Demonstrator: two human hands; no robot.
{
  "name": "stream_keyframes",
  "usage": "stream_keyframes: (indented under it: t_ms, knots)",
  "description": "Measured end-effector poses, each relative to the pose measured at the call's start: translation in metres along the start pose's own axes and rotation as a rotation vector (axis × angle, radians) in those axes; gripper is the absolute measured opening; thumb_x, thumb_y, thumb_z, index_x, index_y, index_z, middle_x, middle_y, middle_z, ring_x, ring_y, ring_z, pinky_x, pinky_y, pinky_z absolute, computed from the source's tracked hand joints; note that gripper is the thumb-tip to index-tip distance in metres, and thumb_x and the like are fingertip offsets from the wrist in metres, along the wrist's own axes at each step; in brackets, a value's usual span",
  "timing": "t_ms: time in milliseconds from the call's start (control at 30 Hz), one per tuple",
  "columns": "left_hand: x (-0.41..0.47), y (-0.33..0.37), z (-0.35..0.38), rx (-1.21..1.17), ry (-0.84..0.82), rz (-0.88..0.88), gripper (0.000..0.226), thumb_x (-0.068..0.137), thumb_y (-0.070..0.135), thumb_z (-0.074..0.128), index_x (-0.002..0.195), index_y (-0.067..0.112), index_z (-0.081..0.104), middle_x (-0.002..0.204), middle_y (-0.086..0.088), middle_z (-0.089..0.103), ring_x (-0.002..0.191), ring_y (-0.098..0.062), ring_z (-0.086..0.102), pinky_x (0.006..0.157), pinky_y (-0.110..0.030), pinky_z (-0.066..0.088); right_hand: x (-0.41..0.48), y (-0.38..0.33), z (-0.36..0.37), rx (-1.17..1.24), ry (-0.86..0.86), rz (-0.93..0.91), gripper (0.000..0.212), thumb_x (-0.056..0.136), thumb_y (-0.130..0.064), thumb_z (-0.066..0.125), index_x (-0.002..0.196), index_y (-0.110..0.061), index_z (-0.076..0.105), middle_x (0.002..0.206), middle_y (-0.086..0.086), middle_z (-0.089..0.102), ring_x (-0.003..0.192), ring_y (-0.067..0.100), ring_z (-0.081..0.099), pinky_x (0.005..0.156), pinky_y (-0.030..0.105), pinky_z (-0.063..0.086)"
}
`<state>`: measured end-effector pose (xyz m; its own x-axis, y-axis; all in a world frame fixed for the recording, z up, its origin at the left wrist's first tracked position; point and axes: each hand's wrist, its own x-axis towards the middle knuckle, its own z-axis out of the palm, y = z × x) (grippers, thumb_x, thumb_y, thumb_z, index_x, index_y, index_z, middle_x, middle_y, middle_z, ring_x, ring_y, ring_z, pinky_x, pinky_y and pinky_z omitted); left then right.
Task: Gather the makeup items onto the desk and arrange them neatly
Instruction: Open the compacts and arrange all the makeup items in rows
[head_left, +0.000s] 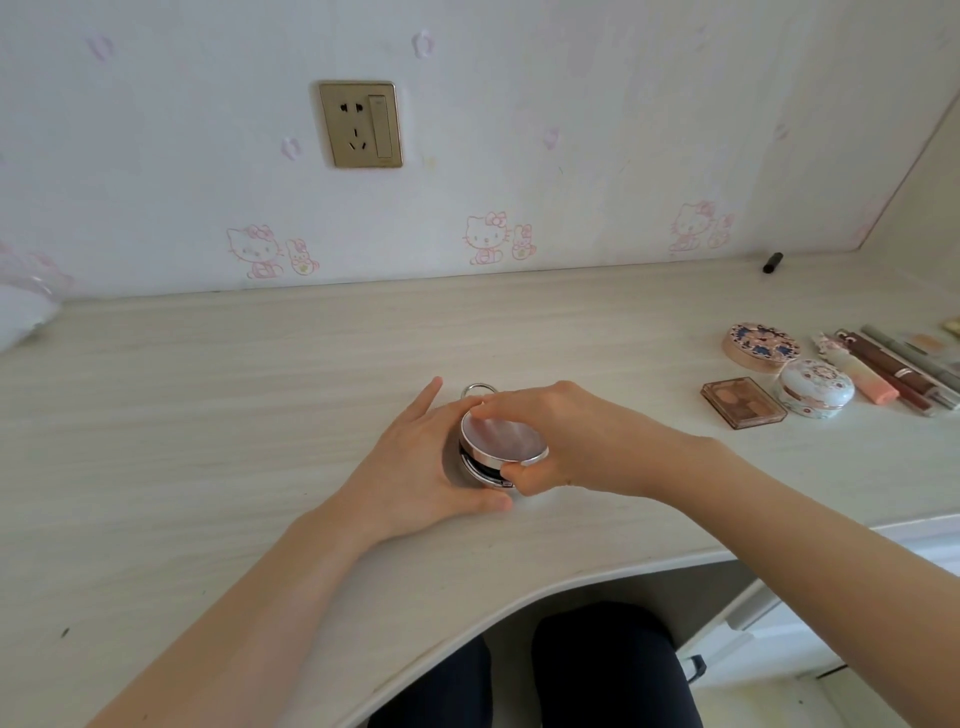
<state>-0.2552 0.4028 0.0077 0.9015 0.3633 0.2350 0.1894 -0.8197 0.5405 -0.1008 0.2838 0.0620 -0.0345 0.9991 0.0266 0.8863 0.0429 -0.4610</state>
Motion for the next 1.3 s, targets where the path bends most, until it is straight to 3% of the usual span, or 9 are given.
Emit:
stream_keyframes:
  t_ms: [100,233,367,500,733,900,1033,1200,1300]
  knots:
    - [-0.001,-0.002,0.0,0.011,-0.008,-0.061,0.099,0.058,0.068,0.076,0.142,0.034,0.036,0.14,0.029,0.035,0.126,0.031,-0.001,0.111,-0.008,-0.005,-0.001,0.002,0.003,-0.01,0.016,0.004,0.042,0.079,-0.028,0.067,0.119,-0.031,0.056,0.097,-0.014,0.064,0.084,0.009,0.057,0.073,0.031,0.049]
    - [-0.003,-0.006,0.003,-0.01,-0.01,-0.225,0.118,0.048,0.075,0.075,0.147,0.036,0.025,0.15,0.025,0.026,0.144,0.002,-0.001,0.117,-0.027,0.014,-0.001,0.004,0.006,0.005,0.038,0.023,0.037,0.083,-0.032,0.063,0.119,-0.027,0.057,0.099,-0.007,0.066,0.09,0.016,0.058,0.078,0.039,0.049]
    - [-0.005,-0.006,0.004,-0.042,0.016,-0.242,0.12,0.043,0.074,0.076,0.146,0.036,0.027,0.145,0.029,0.032,0.141,0.004,0.008,0.112,-0.023,0.02,-0.002,0.004,0.008,-0.01,0.058,0.032,0.036,0.085,-0.038,0.063,0.119,-0.028,0.058,0.099,-0.012,0.064,0.088,0.013,0.057,0.078,0.035,0.048]
    - [-0.007,-0.006,0.005,-0.128,0.129,-0.259,0.111,0.043,0.071,0.079,0.14,0.038,0.037,0.121,0.041,0.042,0.128,0.011,0.025,0.101,-0.012,0.025,-0.002,0.004,0.012,-0.04,0.054,0.018,0.034,0.089,-0.043,0.059,0.119,-0.029,0.054,0.101,-0.014,0.062,0.085,0.013,0.056,0.075,0.031,0.047]
    - [-0.008,-0.006,0.005,-0.15,0.163,-0.273,0.103,0.046,0.057,0.086,0.136,0.042,0.038,0.107,0.035,0.046,0.113,0.011,0.036,0.086,-0.002,0.028,-0.001,0.005,0.009,-0.065,-0.021,0.052,0.033,0.096,-0.049,0.041,0.125,-0.033,0.048,0.102,-0.01,0.064,0.085,0.014,0.058,0.079,0.035,0.048]
    - [-0.008,-0.006,0.006,-0.169,0.175,-0.29,0.108,0.045,0.055,0.087,0.138,0.044,0.032,0.1,0.037,0.053,0.11,0.022,0.031,0.084,0.005,0.024,0.01,0.009,-0.005,0.012,-0.091,0.101,0.039,0.099,-0.047,0.035,0.131,-0.031,0.05,0.119,-0.003,0.065,0.107,0.017,0.058,0.095,0.039,0.045]
    - [-0.008,-0.005,0.008,-0.195,0.184,-0.308,0.111,0.043,0.058,0.084,0.138,0.048,0.028,0.101,0.034,0.056,0.11,0.023,0.029,0.083,-0.003,0.028,0.018,0.01,-0.013,0.045,-0.152,0.136,0.038,0.101,-0.041,0.033,0.132,-0.029,0.051,0.131,-0.006,0.058,0.12,0.016,0.051,0.105,0.037,0.037]
    - [-0.007,-0.003,0.009,-0.208,0.195,-0.311,0.112,0.042,0.057,0.084,0.138,0.046,0.028,0.098,0.032,0.057,0.111,0.008,0.037,0.082,-0.006,0.028,0.022,0.012,-0.015,0.076,-0.18,0.16,0.041,0.101,-0.04,0.033,0.138,-0.028,0.045,0.138,-0.013,0.05,0.127,0.009,0.043,0.11,0.034,0.032]
    - [-0.006,-0.001,0.01,-0.22,0.204,-0.315,0.114,0.042,0.057,0.084,0.138,0.047,0.025,0.097,0.031,0.056,0.109,0.011,0.038,0.08,-0.006,0.029,0.023,0.014,-0.015,0.183,-0.166,0.182,0.04,0.101,-0.038,0.035,0.137,-0.027,0.047,0.138,-0.014,0.049,0.128,0.006,0.042,0.111,0.034,0.031]
